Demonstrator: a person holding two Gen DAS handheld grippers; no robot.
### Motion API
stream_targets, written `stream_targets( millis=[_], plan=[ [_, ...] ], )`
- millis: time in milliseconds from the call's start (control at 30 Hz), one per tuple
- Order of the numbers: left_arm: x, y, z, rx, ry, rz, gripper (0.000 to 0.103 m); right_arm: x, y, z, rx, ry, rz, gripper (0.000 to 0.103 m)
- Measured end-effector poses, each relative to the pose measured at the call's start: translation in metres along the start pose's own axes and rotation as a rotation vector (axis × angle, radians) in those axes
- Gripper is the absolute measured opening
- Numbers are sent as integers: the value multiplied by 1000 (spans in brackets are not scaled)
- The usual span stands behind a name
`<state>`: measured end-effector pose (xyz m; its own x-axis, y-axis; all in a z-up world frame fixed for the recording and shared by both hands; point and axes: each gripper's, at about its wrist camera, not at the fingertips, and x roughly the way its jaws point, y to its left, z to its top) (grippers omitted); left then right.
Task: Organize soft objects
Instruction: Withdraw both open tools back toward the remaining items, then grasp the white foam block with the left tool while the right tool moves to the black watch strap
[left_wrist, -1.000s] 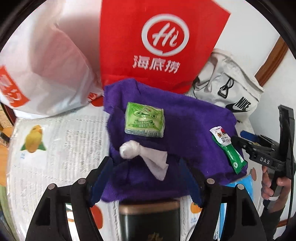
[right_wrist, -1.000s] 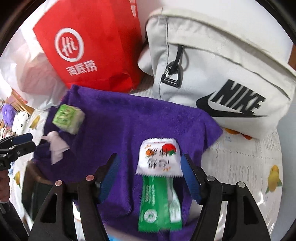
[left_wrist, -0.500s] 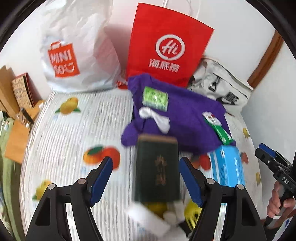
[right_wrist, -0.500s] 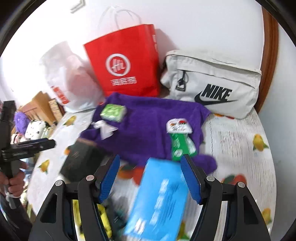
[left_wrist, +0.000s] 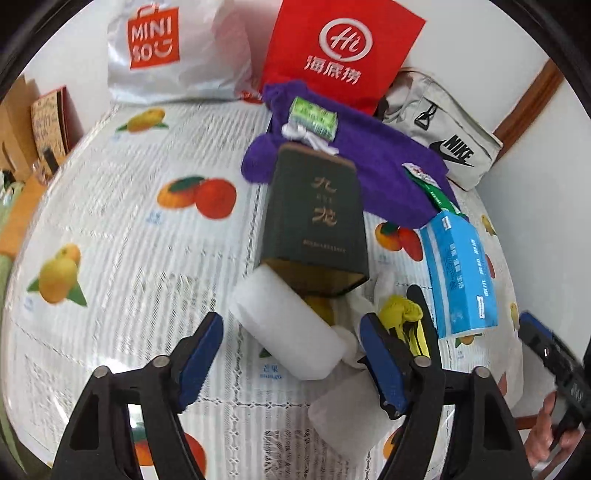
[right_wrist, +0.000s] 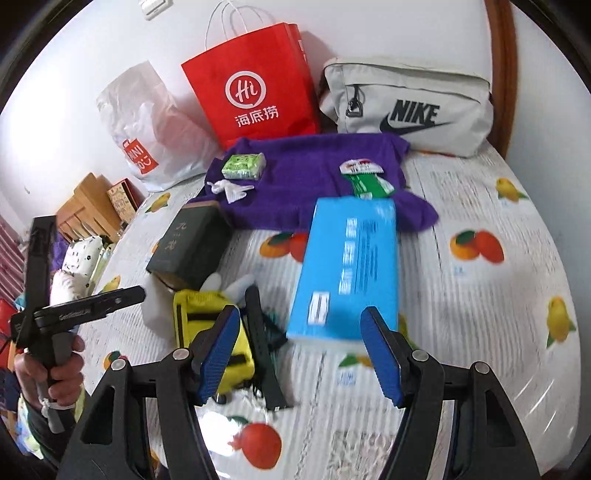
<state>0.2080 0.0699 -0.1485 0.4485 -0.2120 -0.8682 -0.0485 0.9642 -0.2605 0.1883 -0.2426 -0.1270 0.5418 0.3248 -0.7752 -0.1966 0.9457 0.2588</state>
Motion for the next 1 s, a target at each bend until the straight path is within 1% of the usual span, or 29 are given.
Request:
stream_targets(
  millis=[100,167,200,300,333,400,433,567,733,900,1000],
  plan=[
    [9,-2,2,-27,16,33,77,-1,-2,-11,17,3,5,68],
    [16,-4,3,-23,14,71,79,-2,-1,-18,13,1,8,68],
    [22,-5,3,-27,27,96,79,-2,-1,-21,9,1,7,68],
    [38,-5,3,-53,75,116,79,2,2,-32,-13,10,-17,68],
    [43,-4,2,-66,87,117,79,4,3,-36,-19,16,-19,68],
    [47,-2,-1,-82,74,101,78,6,5,-43,-29,28,-19,68],
    [46,-2,-3,-75,58,87,65,7,6,-46,-35,32,-19,68],
    [34,-2,-12,-22,24,65,52,10,12,-57,-60,42,-21,68],
    [15,6,-27,6,-6,52,51,19,18,-63,-77,52,-10,68],
    [10,17,-43,2,-6,62,51,31,21,-68,-90,66,-8,67],
    [9,19,-47,5,-10,44,51,39,21,-70,-100,72,-20,61]
  ],
)
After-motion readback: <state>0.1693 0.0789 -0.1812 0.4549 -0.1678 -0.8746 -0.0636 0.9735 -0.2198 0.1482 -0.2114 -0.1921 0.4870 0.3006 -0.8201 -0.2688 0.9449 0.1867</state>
